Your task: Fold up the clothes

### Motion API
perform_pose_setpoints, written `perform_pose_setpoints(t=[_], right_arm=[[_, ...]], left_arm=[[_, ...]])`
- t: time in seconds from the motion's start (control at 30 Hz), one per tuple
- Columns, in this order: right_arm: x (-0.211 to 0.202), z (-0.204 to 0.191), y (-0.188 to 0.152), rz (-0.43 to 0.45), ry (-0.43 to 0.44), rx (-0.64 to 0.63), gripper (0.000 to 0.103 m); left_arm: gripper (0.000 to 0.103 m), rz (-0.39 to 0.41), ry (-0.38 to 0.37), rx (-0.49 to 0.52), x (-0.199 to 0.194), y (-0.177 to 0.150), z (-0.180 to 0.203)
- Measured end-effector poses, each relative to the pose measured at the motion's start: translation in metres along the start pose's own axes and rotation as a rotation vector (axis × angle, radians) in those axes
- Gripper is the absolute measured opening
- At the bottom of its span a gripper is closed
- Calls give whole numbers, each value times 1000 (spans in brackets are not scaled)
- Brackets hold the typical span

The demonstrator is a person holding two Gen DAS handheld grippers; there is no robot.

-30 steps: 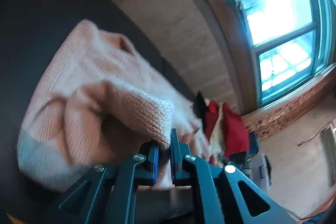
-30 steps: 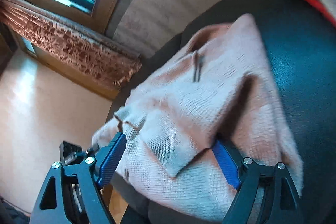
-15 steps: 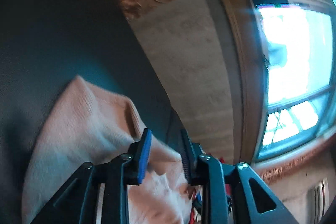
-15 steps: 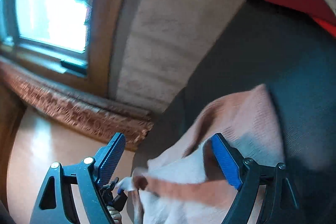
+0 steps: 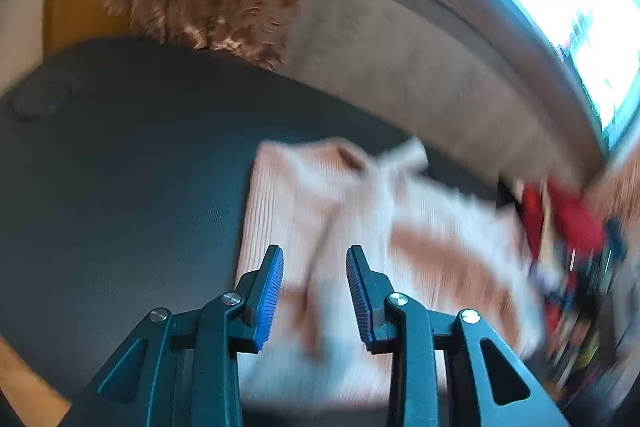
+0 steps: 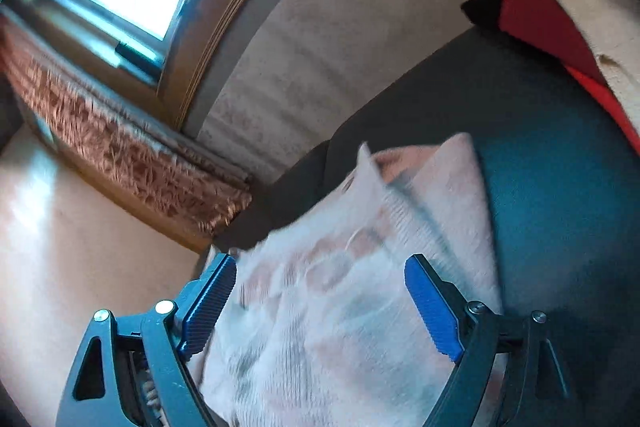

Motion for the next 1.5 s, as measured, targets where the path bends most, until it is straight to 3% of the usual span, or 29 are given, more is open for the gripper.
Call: perform_pose_setpoints(t=[0.13,0.4,0.5,0.53,0.6,0.67,0.73,0.87,0.93,0.97,1.03,1.1,1.17,1.33,1.5], right_arm=[[23,3,-15,-24,-88,-72,89],[24,14,-21,7,-38,-135,92],[23,17,-22,16,-21,-146,92],[22,18,-22,17,-17,-145,92],[22,19,-22,21,-12,-144,92],[24,18,-22,23,-17,-146,92],[25,17,-22,23,-23,-152,92],[25,17,-22,27,-17,-149,92],[24,17,-22,29,-7,-143,92],[24,18,-21,30,-4,-141,92],[23,18,-21,33,6,-136,92],[23,19,-21,33,18,-129,92],[22,20,-20,34,33,-120,92],[20,22,-20,40,52,-112,92],[19,23,-20,42,63,-105,92]], left_arm=[[32,-21,70,152,-13,-44,31],[33,-27,269,288,7,-62,45],[33,-31,283,319,16,-59,42],[27,-38,264,326,18,-58,41],[11,-28,171,254,12,-50,32],[9,14,11,71,-7,-35,8],[8,61,-95,-74,-22,-28,-17],[9,-25,-142,-234,-9,-44,-56],[20,-90,-156,-308,4,-56,-72],[21,-106,-165,-349,7,-61,-79],[19,-54,-152,-415,-6,-63,-91],[20,-26,-65,-374,-19,-58,-92],[20,-23,5,-261,-29,-49,-75],[23,-61,47,-51,-32,-58,-23],[27,-85,32,-61,-5,-71,1]])
Point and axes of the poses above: each gripper's, at about its wrist camera, not at the fingertips, and x roughly the way its jaws point, z to its right, y to its top, the point moved 4 cm from there along x, roughly the way its jaws point, and after that the axes turned 9 degrees about x, right-handed, at the moved point
